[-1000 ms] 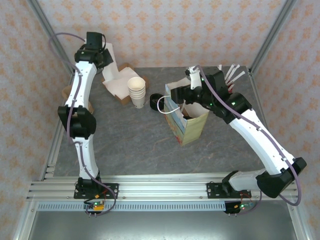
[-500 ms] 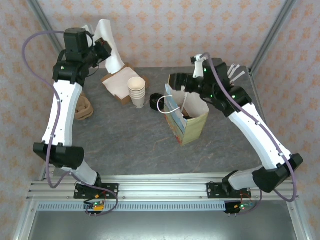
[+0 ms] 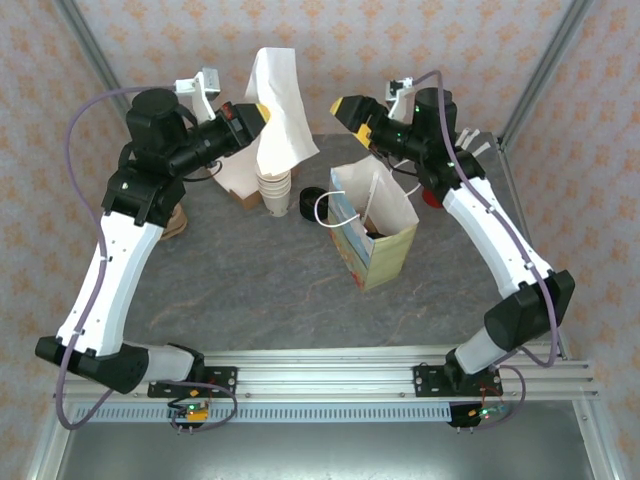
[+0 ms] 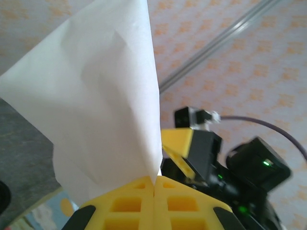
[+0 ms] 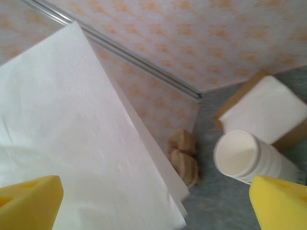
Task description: Pack the takeout coffee
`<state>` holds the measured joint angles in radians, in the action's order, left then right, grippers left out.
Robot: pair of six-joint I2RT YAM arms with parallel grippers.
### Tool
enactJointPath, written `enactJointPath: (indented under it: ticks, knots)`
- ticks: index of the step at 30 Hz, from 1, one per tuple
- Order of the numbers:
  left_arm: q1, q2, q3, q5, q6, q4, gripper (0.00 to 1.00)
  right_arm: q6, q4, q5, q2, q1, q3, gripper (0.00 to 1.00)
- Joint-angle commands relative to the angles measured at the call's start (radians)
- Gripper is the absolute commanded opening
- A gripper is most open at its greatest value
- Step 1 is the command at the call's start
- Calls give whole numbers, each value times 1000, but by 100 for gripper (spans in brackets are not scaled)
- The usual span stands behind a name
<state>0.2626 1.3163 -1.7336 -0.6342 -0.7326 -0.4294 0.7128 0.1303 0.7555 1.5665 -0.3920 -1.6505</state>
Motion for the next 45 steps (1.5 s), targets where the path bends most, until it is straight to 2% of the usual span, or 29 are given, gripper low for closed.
enactJointPath:
  ticks: [1,5,11,18,20,23,27,30,34,41,45]
  knots:
    - [5,-49,41,-72,-62,110,0,179,-249,103,13,-15,3,99]
    - [7,-69,77,-104,-125,191,0,204,-285,121,48,-64,-29,99]
    - [12,-79,104,-114,-173,261,0,346,-471,141,89,-88,-7,99]
    - [13,-73,105,-101,-178,285,0,432,-575,165,132,-123,6,99]
    - [13,-66,93,-87,-155,252,0,367,-496,159,113,-121,3,98]
    - [29,-43,45,-30,-91,133,0,163,-218,57,39,-98,-5,98]
    - [153,-32,-1,147,31,-21,0,-19,79,-117,-73,3,-3,98]
    - [219,-17,9,208,-6,-42,0,-149,246,-215,-137,77,-15,99]
    - [327,-1,71,275,-96,10,0,-306,448,-317,-156,138,-72,99]
    - [468,64,52,363,-136,52,0,-433,547,-435,-191,165,-64,99]
    - [514,132,23,349,-161,75,0,-476,584,-522,-211,168,-40,99]
